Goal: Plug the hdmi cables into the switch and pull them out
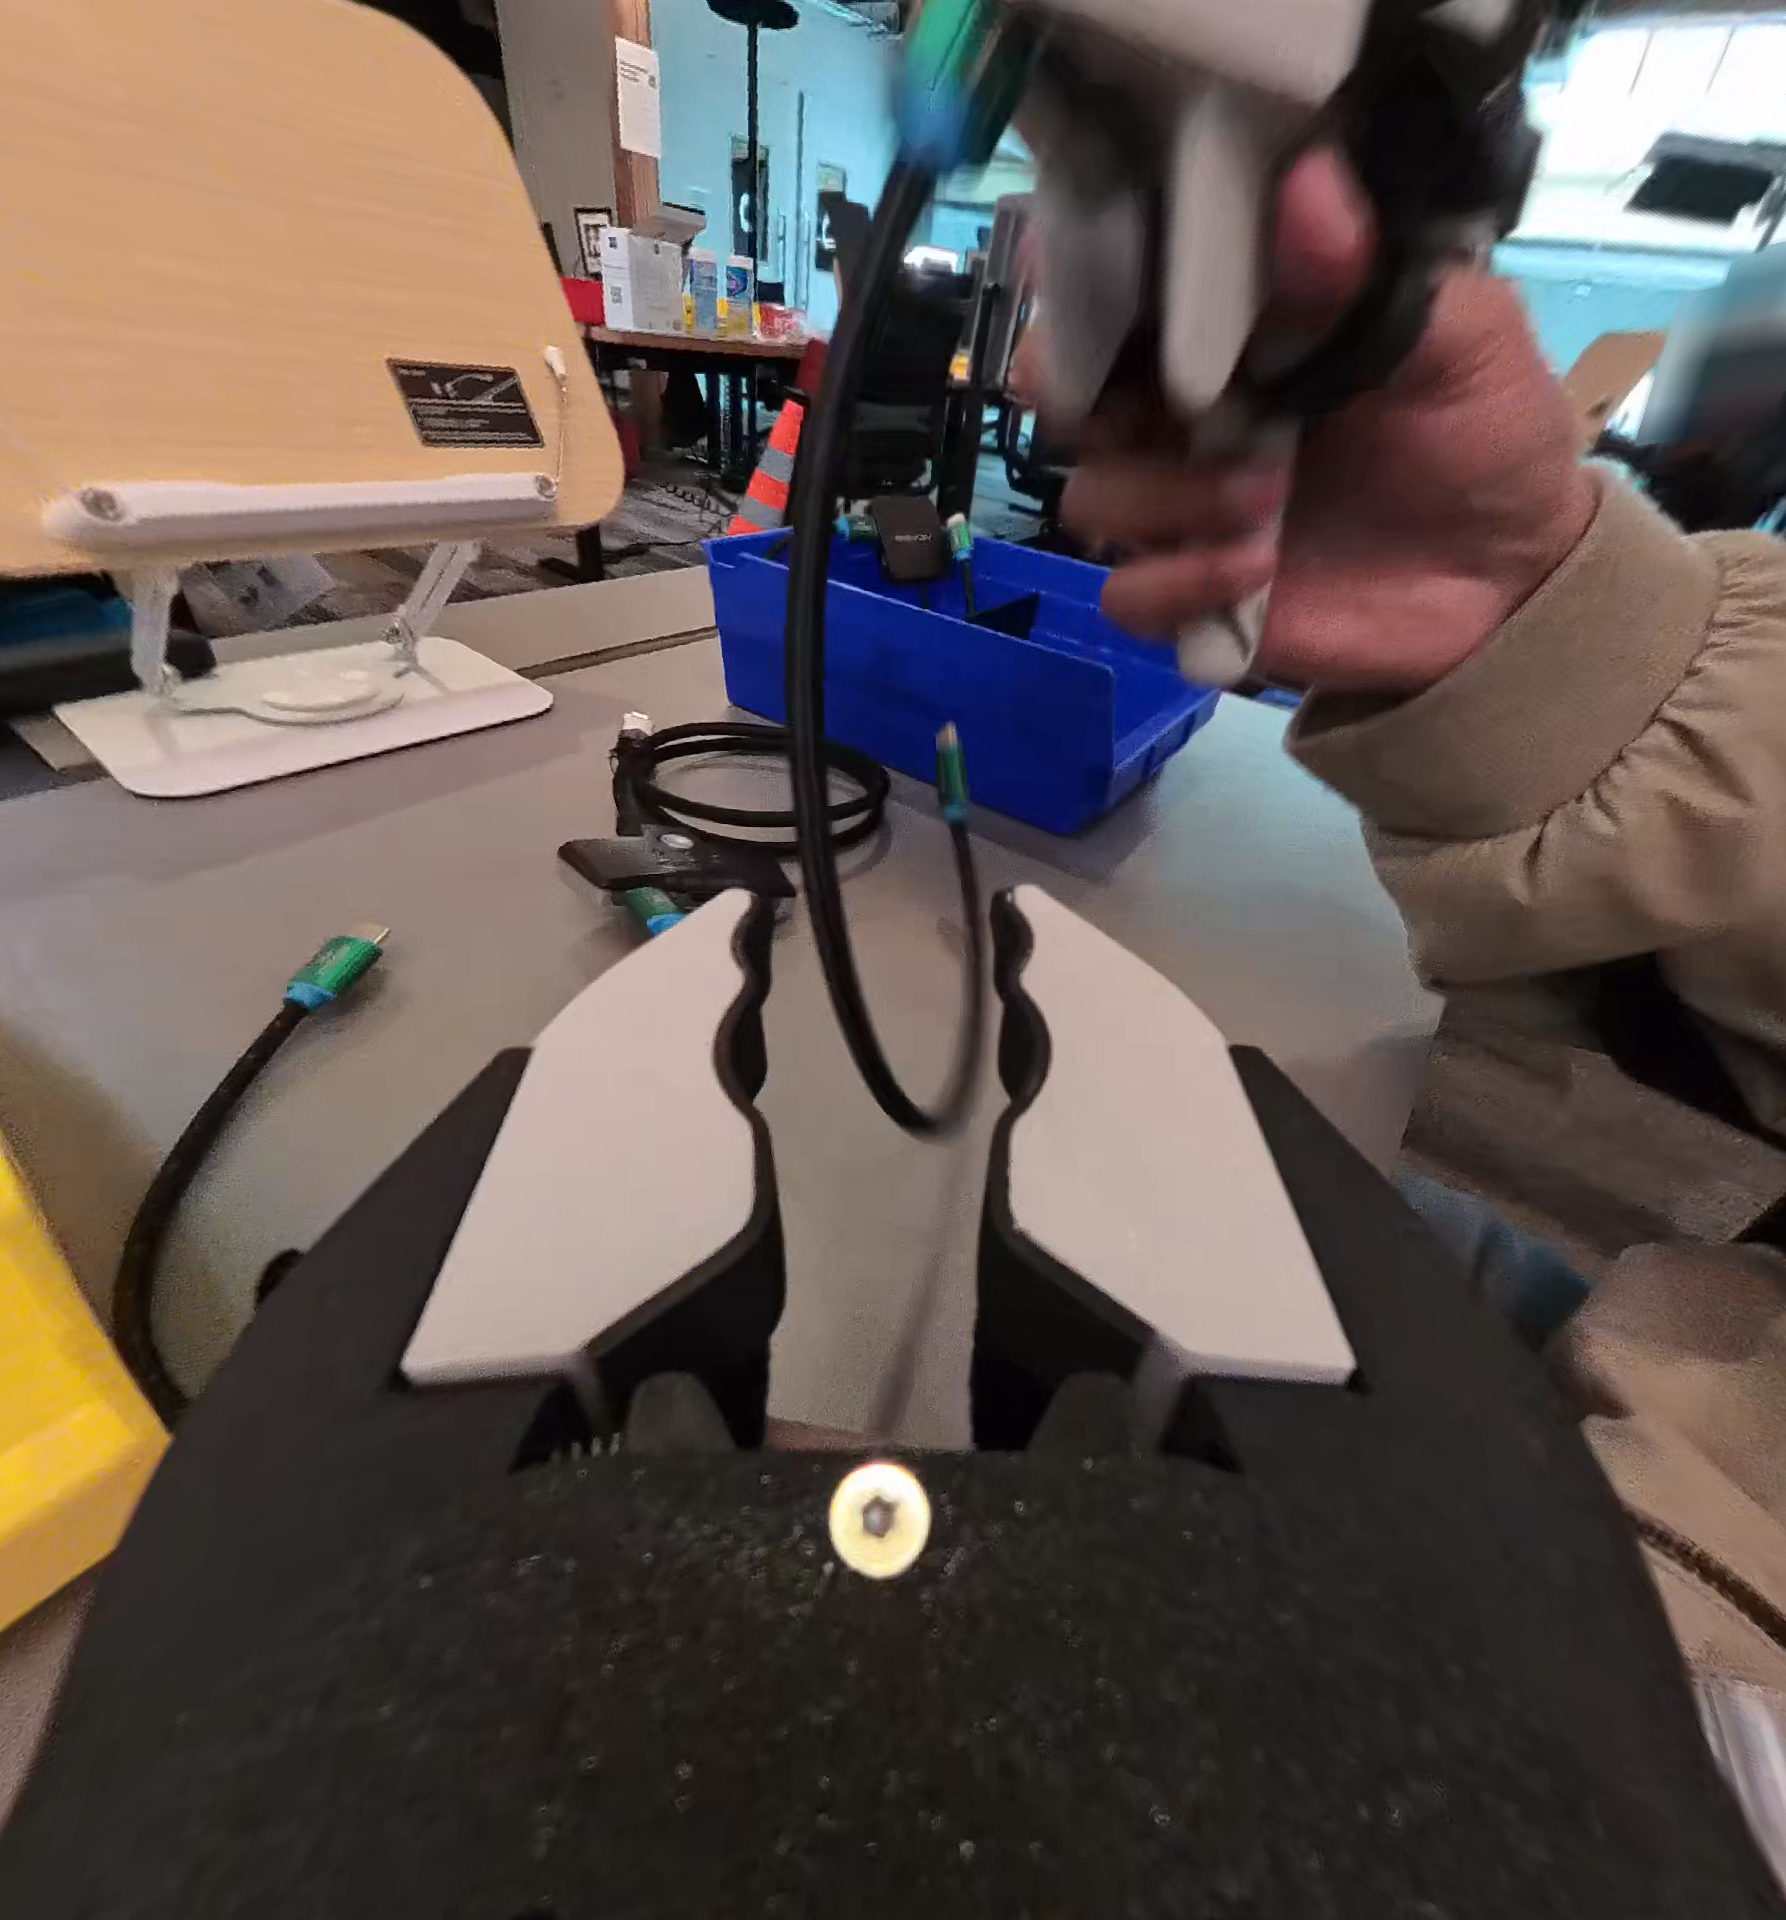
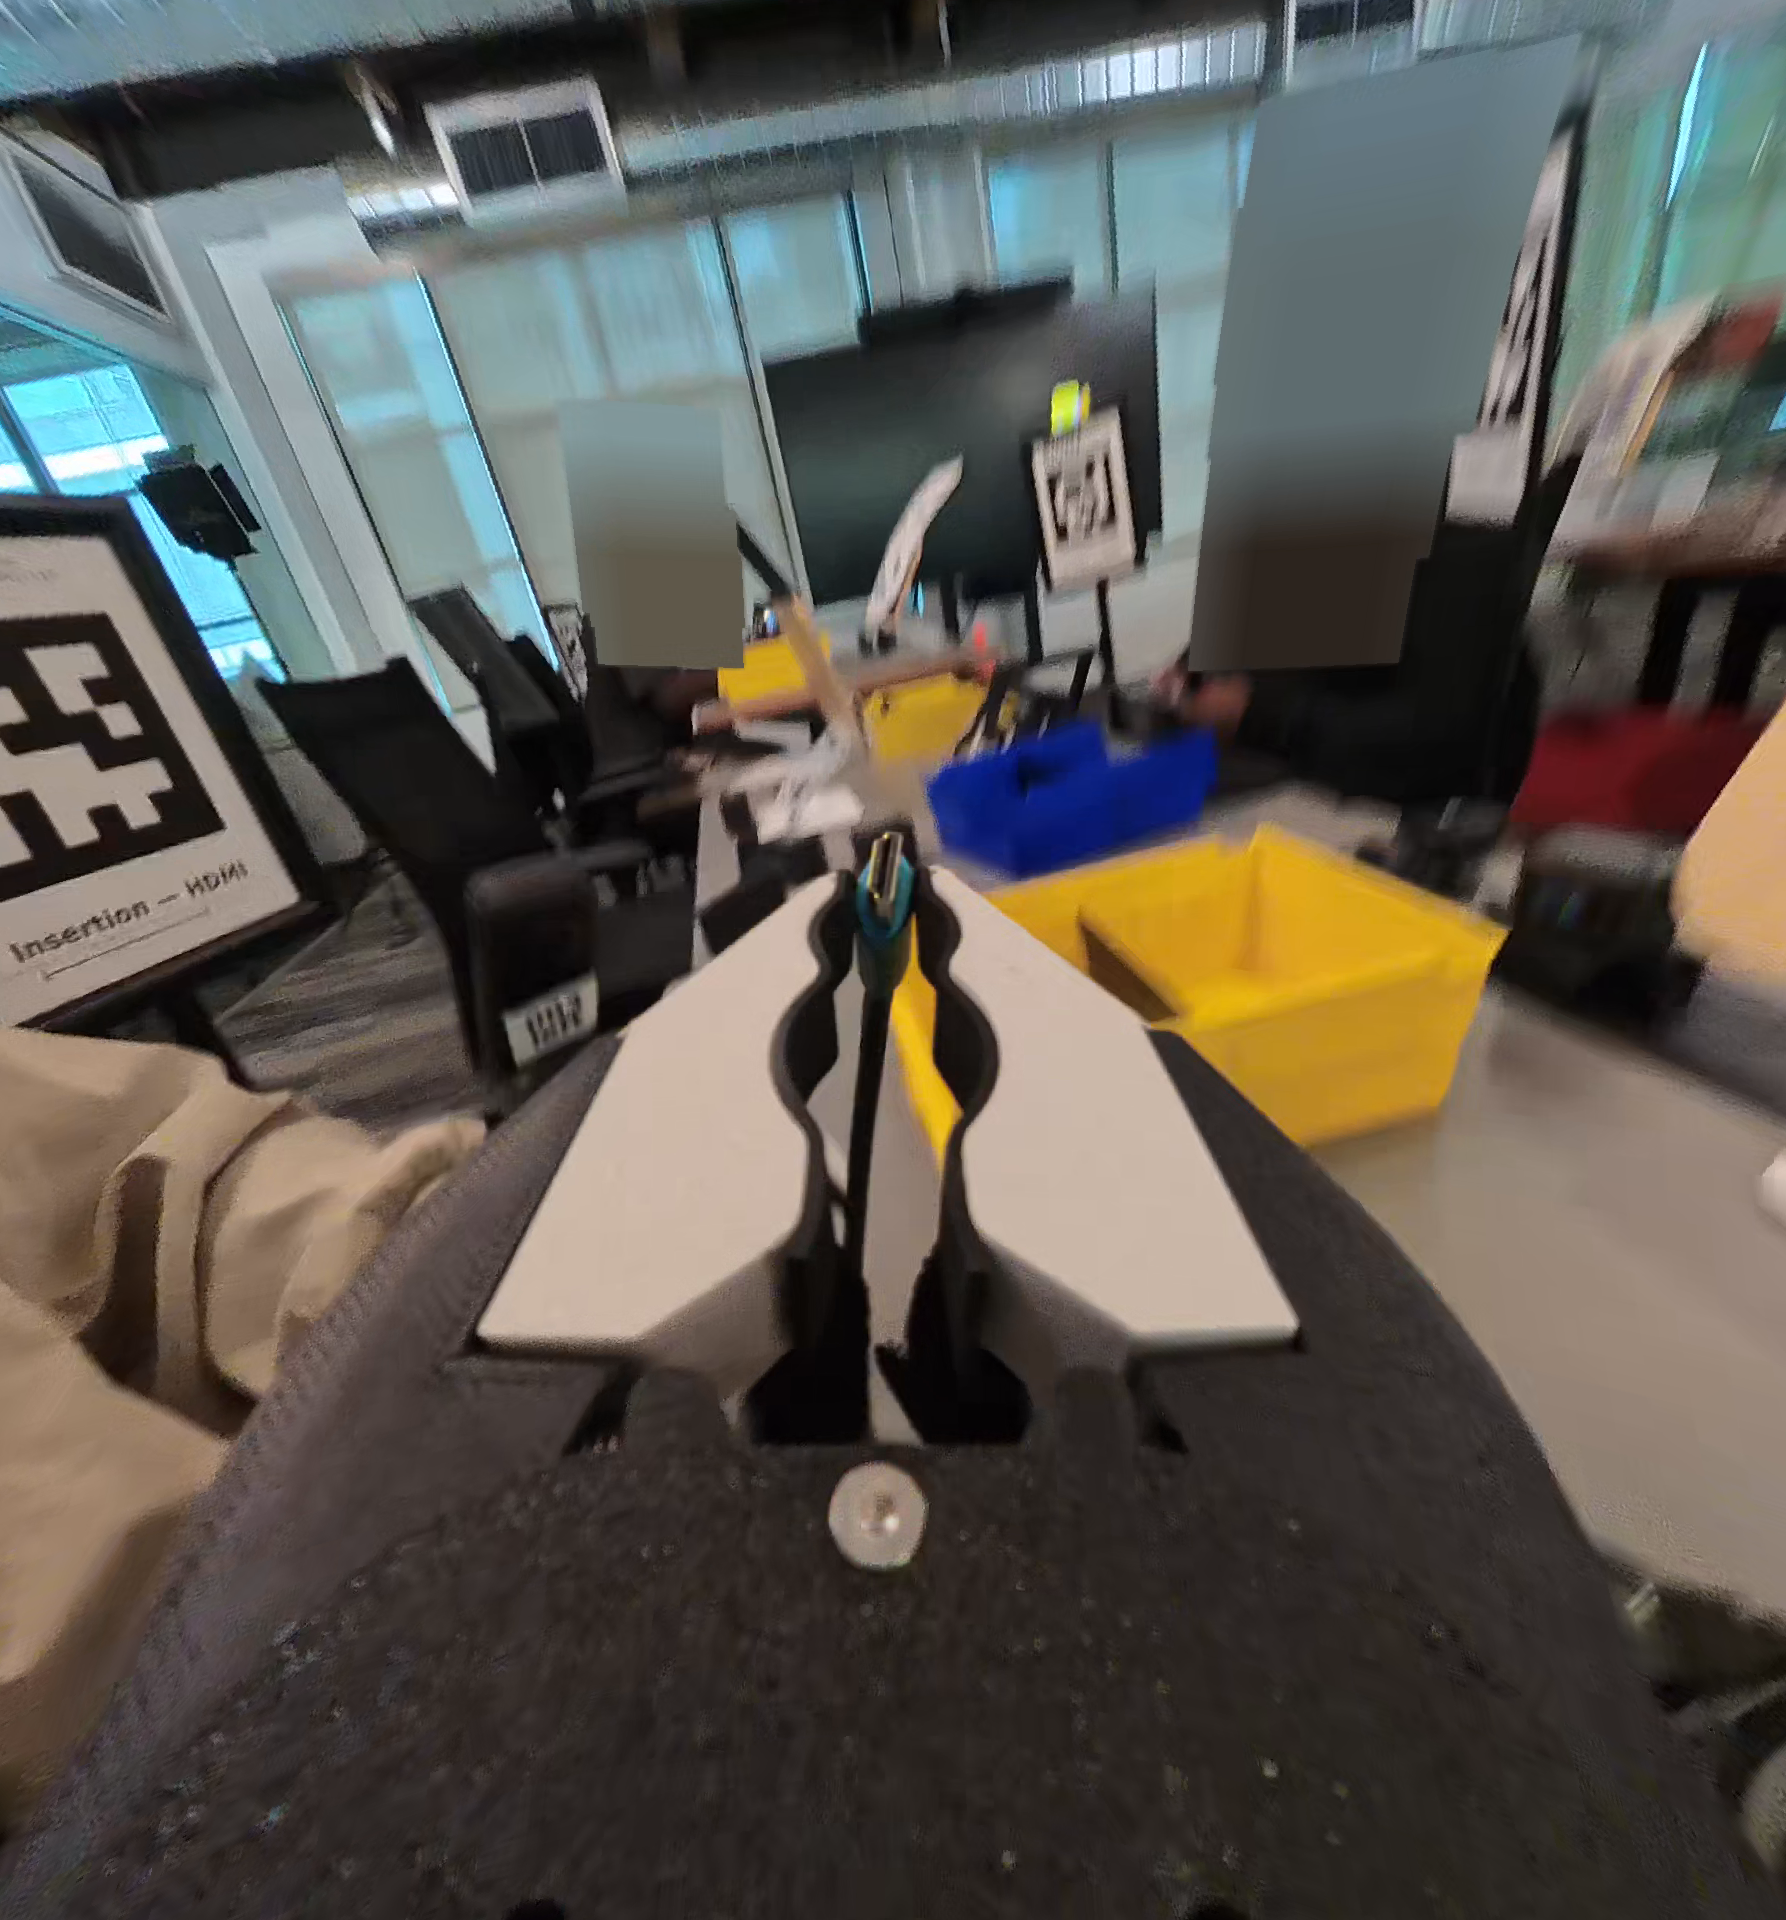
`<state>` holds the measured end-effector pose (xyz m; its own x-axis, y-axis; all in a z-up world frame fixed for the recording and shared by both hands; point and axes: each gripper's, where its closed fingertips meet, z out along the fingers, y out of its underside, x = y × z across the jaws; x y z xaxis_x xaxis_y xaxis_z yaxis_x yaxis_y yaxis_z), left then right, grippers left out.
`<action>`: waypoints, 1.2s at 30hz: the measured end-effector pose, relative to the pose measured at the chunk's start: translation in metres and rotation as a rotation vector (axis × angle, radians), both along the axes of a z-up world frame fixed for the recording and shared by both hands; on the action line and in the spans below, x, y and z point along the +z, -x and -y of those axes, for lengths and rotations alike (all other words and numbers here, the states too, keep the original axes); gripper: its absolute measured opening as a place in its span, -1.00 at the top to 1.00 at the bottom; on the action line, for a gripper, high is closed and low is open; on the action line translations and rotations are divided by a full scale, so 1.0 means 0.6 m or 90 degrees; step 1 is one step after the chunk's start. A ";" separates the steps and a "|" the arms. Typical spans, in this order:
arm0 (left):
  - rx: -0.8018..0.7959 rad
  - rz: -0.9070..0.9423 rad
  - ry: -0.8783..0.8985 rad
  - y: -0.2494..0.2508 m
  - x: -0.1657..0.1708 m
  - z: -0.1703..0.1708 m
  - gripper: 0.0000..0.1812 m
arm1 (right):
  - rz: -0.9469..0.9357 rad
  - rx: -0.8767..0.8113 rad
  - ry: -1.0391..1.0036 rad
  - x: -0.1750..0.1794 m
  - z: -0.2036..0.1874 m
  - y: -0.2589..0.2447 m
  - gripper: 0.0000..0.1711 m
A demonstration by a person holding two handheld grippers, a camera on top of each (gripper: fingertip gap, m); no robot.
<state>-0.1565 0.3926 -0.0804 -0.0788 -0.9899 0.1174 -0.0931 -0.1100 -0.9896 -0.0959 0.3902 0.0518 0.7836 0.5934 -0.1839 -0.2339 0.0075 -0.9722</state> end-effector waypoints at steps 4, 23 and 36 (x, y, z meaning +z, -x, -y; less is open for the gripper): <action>-0.024 0.010 -0.016 0.000 0.001 0.008 0.50 | 0.006 0.022 -0.170 0.118 0.047 0.004 0.89; 0.018 -0.114 -0.068 0.006 -0.063 -0.017 0.74 | -0.063 0.150 0.046 -0.149 0.170 0.001 0.90; 0.016 -0.067 -0.095 0.025 -0.044 -0.011 0.71 | 0.260 0.023 0.474 -0.413 0.222 -0.039 0.95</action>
